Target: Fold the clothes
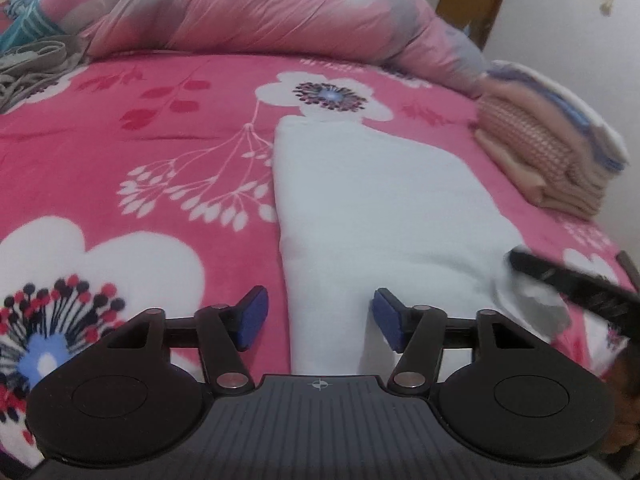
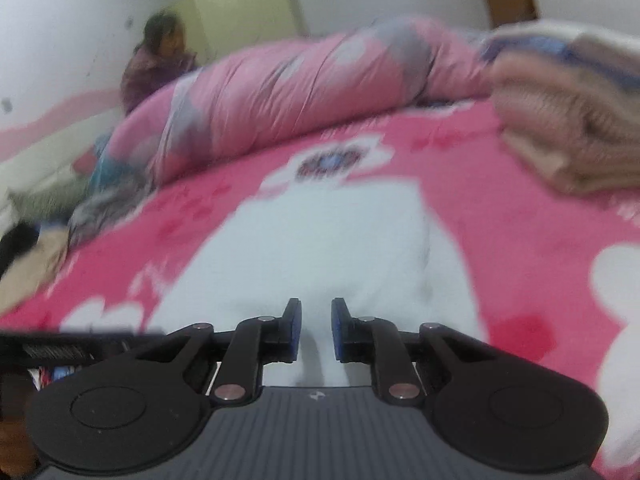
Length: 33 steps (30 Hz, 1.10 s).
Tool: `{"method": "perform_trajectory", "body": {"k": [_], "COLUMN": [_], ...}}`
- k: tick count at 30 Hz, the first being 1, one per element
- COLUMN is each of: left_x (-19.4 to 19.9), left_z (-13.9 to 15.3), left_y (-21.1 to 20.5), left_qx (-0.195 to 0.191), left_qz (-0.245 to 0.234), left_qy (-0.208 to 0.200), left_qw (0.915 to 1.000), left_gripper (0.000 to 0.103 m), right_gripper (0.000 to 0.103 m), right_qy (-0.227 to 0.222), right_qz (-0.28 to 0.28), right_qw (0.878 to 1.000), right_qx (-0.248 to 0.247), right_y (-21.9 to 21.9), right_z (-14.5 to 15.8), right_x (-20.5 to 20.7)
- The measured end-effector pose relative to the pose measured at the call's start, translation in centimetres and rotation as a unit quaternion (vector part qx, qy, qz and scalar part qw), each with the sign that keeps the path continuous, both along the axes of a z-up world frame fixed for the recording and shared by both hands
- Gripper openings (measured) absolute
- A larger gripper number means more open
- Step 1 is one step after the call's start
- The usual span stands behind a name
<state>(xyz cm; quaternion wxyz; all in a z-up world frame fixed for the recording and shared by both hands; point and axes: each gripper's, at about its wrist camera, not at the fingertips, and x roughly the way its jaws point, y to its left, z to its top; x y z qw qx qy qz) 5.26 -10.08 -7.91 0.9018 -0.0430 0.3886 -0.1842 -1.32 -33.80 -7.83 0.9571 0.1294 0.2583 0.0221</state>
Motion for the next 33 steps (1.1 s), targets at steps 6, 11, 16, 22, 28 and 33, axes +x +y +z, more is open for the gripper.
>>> {"method": "perform_trajectory", "body": {"k": [6, 11, 16, 22, 28, 33], "left_x": [0.1, -0.1, -0.6, -1.0, -1.2, -1.3], "left_z": [-0.2, 0.1, 0.2, 0.1, 0.2, 0.2], "left_y": [-1.1, -1.9, -2.6, -3.0, -3.3, -3.6], "left_qx": [0.029, 0.05, 0.069, 0.085, 0.098, 0.107], "left_qz": [0.007, 0.007, 0.008, 0.013, 0.017, 0.02], "left_qy": [0.003, 0.003, -0.004, -0.009, -0.014, -0.018], "left_qw": [0.9996, 0.9987, 0.9976, 0.9963, 0.995, 0.9939], "left_gripper": [0.072, 0.074, 0.077, 0.084, 0.086, 0.088], "right_gripper": [0.044, 0.073, 0.103, 0.103, 0.103, 0.103], "right_qy": [0.063, 0.039, 0.03, 0.041, 0.053, 0.079], "right_qz": [-0.024, -0.057, -0.059, -0.096, -0.113, -0.119], "right_qw": [0.997, 0.997, 0.993, 0.992, 0.989, 0.988], "right_qx": [-0.031, 0.032, 0.097, 0.073, 0.076, 0.056], "right_y": [-0.7, -2.0, -3.4, -2.8, -2.9, -2.3], "right_z": [-2.6, 0.8, 3.0, 3.6, 3.9, 3.6], "right_x": [1.8, 0.1, -1.3, -2.6, -3.3, -3.1]}}
